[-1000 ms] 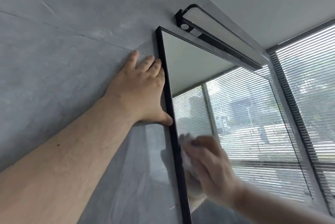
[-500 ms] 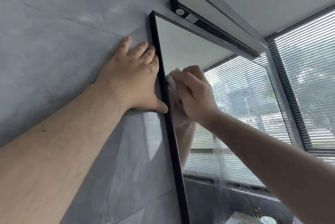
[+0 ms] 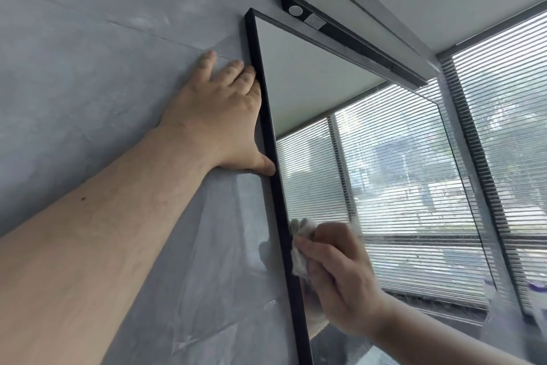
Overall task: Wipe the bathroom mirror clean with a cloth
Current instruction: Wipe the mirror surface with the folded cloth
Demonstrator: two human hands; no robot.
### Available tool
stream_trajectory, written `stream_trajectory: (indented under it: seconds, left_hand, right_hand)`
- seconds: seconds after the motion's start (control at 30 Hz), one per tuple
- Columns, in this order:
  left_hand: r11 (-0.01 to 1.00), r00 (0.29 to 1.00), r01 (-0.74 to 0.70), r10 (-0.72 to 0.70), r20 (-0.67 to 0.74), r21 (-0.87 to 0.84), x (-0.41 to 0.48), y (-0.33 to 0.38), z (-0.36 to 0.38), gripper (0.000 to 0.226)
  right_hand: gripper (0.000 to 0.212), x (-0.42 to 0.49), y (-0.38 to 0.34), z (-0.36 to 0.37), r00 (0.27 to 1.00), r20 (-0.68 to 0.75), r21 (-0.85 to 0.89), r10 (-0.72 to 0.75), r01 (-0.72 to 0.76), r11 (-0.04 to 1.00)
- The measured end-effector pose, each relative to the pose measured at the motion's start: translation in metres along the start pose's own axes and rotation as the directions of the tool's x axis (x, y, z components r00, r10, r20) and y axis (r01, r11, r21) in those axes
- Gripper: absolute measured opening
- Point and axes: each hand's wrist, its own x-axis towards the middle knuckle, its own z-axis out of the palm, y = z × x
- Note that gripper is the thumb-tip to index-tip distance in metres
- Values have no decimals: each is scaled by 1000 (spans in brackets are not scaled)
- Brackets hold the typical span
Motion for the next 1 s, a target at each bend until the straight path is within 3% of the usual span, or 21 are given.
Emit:
stream_trajectory:
  seconds: [0.23, 0.37, 0.57, 0.83, 1.0]
  left_hand:
    - [1000, 1000, 7, -7, 9, 7, 0, 1, 0, 140]
    - [1000, 1000, 13, -13, 5, -17, 0, 2, 0, 139]
    - [999, 1000, 16, -16, 17, -32, 0, 2, -1, 140]
    - [1000, 1000, 17, -17, 22, -21, 0, 2, -2, 138]
    - [999, 1000, 17, -16, 11, -37, 0, 2, 0, 138]
  right_hand:
    - [26, 31, 8, 5, 989, -92, 30, 114, -112, 993]
    - [21, 89, 18, 10, 942, -144, 29, 302, -301, 953]
    - [7, 145, 31, 14, 862, -214, 64, 459, -457, 887]
    - [13, 68, 10, 13, 929, -196, 72, 315, -307, 949]
    - [9, 68, 10, 13, 932, -178, 83, 316, -306, 949]
